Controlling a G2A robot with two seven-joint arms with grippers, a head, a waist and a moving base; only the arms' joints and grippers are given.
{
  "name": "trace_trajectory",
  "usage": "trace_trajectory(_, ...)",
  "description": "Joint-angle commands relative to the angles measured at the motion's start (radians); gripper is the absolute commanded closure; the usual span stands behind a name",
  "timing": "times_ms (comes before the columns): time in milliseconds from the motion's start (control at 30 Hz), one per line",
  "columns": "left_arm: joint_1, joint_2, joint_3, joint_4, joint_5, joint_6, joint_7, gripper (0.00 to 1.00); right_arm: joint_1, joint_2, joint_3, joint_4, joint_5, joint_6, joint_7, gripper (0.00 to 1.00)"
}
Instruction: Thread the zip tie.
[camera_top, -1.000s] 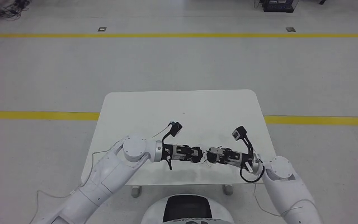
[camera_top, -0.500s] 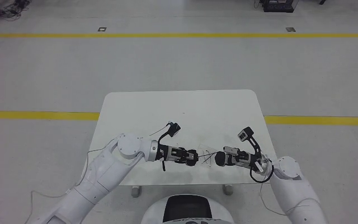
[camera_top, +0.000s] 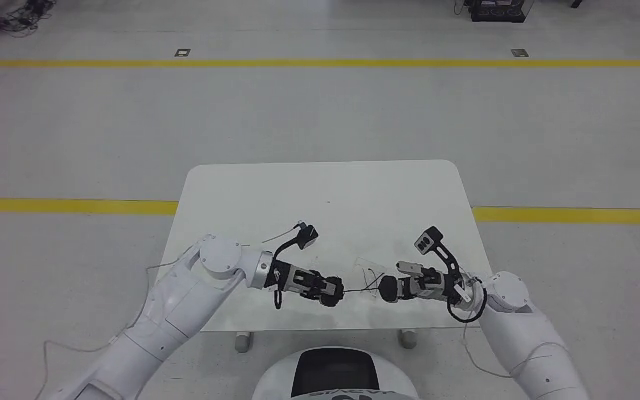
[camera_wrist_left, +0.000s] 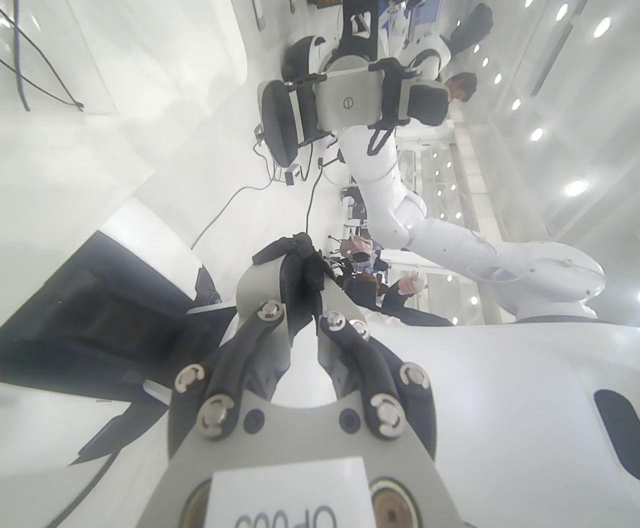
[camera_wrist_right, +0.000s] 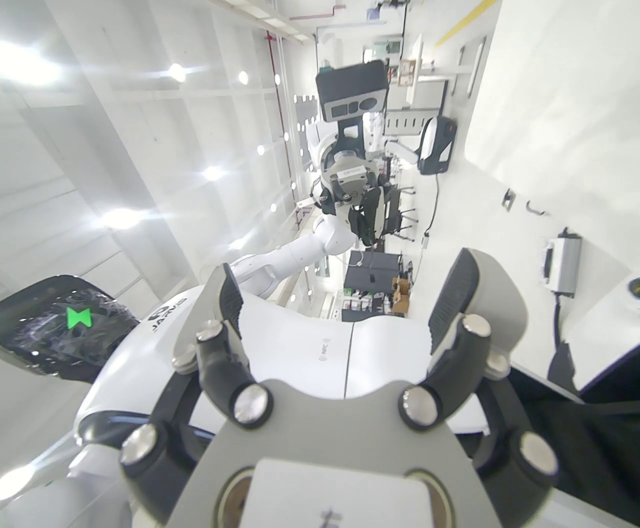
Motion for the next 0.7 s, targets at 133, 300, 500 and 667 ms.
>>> trace_trajectory(133,-0.004,0.001,0.004,-0.006,0.027,-0.013,-0.001,1.00,0.000,0.000,0.002,0.001,-0.002,-0.001,0.000,0.00)
trace_trajectory(300,-0.005,0.003,0.021,0.007,0.010,-0.004,-0.019,1.00,-0.001,0.002,-0.030,0.020,0.050,0.018,0.000,0.00)
trace_trajectory(500,-0.017,0.008,0.029,0.010,0.027,-0.036,-0.042,1.00,0.007,0.023,-0.071,0.000,0.077,0.015,0.000,0.00)
trace_trajectory(667,-0.017,0.008,0.029,0.010,0.027,-0.036,-0.042,1.00,0.006,0.023,-0.074,-0.009,0.064,0.014,-0.016,0.00)
